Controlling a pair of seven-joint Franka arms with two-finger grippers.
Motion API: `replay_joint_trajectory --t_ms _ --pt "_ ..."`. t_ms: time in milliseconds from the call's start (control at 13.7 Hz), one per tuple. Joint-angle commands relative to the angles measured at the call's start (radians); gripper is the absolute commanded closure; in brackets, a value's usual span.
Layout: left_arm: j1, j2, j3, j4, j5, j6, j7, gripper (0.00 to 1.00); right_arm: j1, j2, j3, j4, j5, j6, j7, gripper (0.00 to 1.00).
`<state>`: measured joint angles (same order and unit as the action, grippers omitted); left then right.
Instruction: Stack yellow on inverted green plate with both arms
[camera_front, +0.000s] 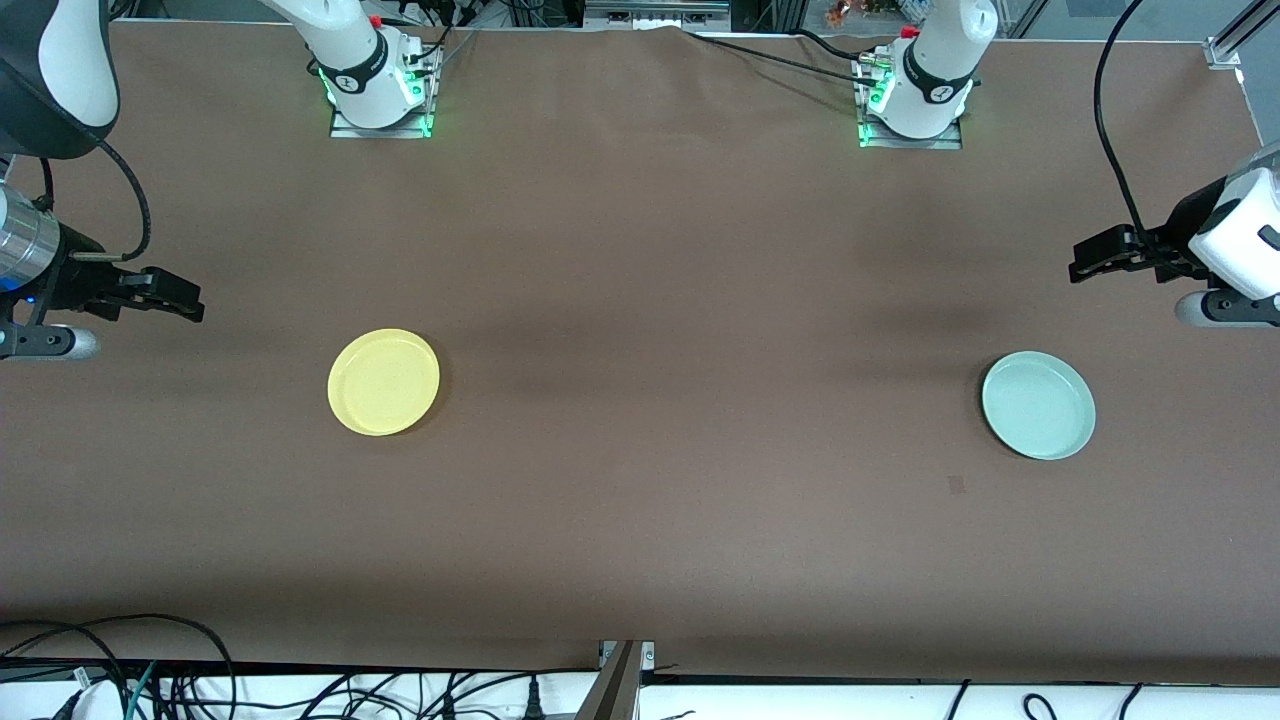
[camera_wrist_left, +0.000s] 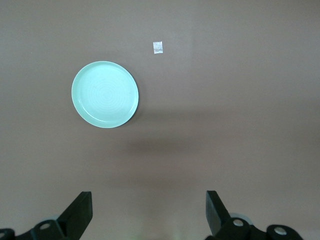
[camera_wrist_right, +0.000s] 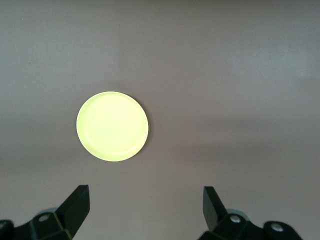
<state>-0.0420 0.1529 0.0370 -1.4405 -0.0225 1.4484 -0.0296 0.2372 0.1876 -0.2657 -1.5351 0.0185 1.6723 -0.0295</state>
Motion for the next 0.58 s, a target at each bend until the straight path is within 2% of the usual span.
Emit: replay_joint_trajectory --t_ms 0,509 --pt "-0.002 0.016 -0.002 0.037 0.019 -0.02 -0.004 0.0 -0.007 -0.004 0.003 0.001 0.015 0.003 0.01 0.0" --pt "0.004 0.033 -0.002 0.037 0.016 -0.016 -0.004 0.0 -0.007 -0.004 0.003 0.001 0.015 0.003 0.014 0.0"
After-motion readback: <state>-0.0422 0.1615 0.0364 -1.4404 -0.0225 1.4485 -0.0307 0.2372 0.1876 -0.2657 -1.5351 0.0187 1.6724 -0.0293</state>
